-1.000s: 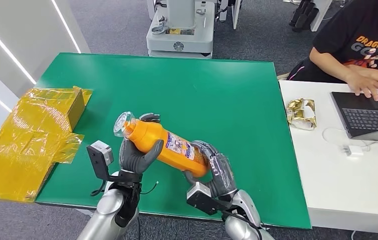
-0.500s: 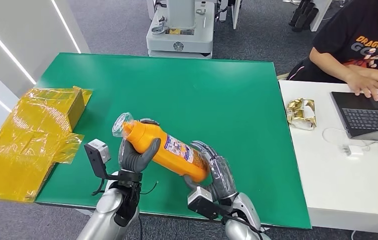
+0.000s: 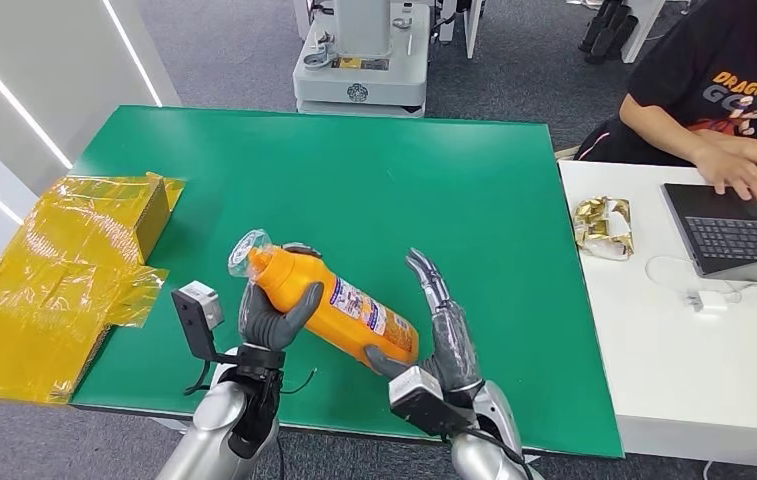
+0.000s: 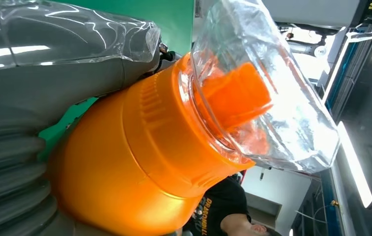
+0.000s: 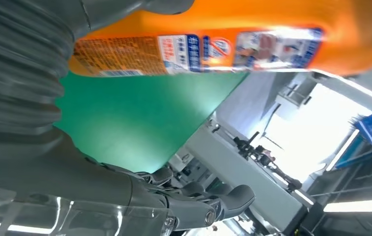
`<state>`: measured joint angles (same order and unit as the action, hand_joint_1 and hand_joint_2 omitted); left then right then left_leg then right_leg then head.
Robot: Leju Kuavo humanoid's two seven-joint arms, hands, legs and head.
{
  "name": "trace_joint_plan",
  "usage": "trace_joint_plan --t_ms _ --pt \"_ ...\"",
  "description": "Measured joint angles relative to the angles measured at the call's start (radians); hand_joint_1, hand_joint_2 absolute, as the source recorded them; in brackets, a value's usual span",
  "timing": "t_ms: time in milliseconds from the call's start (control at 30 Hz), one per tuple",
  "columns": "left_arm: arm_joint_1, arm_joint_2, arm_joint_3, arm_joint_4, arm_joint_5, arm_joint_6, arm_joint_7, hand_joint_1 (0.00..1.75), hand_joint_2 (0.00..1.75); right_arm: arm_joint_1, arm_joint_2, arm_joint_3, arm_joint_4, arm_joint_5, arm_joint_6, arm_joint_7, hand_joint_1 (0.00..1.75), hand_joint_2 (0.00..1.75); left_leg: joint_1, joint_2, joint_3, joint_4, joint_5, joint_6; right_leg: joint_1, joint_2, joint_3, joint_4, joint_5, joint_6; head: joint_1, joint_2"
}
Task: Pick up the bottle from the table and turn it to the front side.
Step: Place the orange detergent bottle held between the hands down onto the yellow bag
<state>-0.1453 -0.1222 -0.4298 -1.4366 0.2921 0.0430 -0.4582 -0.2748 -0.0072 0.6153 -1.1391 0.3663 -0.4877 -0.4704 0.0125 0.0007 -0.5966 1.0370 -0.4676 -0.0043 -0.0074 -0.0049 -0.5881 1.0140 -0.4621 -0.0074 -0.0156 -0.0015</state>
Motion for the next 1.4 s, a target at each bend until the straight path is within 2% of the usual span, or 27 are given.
trace_joint_plan --t_ms 333,600,733,833,1167,1400 --pt "0.016 0.008 0.006 -0.001 0.018 0.010 -0.012 1.75 1.75 0.094 0.002 0.008 -0.207 -0.331 0.150 -0.050 0.00 1.75 0.000 0.000 0.000 0.000 0.000 0.000 0.000 0.000 0.000 0.000 0.000 0.000 0.000 0.000" --pt "0.041 0.029 0.032 -0.012 -0.016 0.033 -0.025 1.75 1.75 0.145 0.002 0.010 -0.343 -0.279 0.010 -0.114 0.00 1.75 0.000 0.000 0.000 0.000 0.000 0.000 0.000 0.000 0.000 0.000 0.000 0.000 0.000 0.000" --pt "0.051 0.043 0.059 -0.024 -0.083 0.082 -0.032 1.75 1.75 0.187 0.002 -0.002 -0.404 -0.213 -0.132 -0.158 0.00 1.75 0.000 0.000 0.000 0.000 0.000 0.000 0.000 0.000 0.000 0.000 0.000 0.000 0.000 0.000" --pt "0.058 0.056 0.088 -0.037 -0.110 0.101 -0.048 1.75 1.75 0.218 0.003 -0.021 -0.443 -0.182 -0.186 -0.176 0.00 1.75 0.000 0.000 0.000 0.000 0.000 0.000 0.000 0.000 0.000 0.000 0.000 0.000 0.000 0.000" --pt "0.111 0.127 0.193 -0.098 -0.296 0.179 -0.064 1.75 1.75 0.318 0.008 -0.109 -0.546 -0.161 -0.204 -0.207 0.00 1.75 0.000 0.000 0.000 -0.001 0.000 0.000 0.000 0.000 0.000 0.000 -0.001 0.000 0.000 0.000" --pt "0.149 0.231 0.287 -0.113 -0.476 0.289 -0.081 1.75 1.75 0.353 0.008 -0.107 -0.566 -0.204 -0.203 -0.196 0.00 1.75 0.001 0.001 0.000 -0.001 0.000 -0.001 0.001 0.001 0.000 0.000 -0.001 -0.002 0.000 0.000"
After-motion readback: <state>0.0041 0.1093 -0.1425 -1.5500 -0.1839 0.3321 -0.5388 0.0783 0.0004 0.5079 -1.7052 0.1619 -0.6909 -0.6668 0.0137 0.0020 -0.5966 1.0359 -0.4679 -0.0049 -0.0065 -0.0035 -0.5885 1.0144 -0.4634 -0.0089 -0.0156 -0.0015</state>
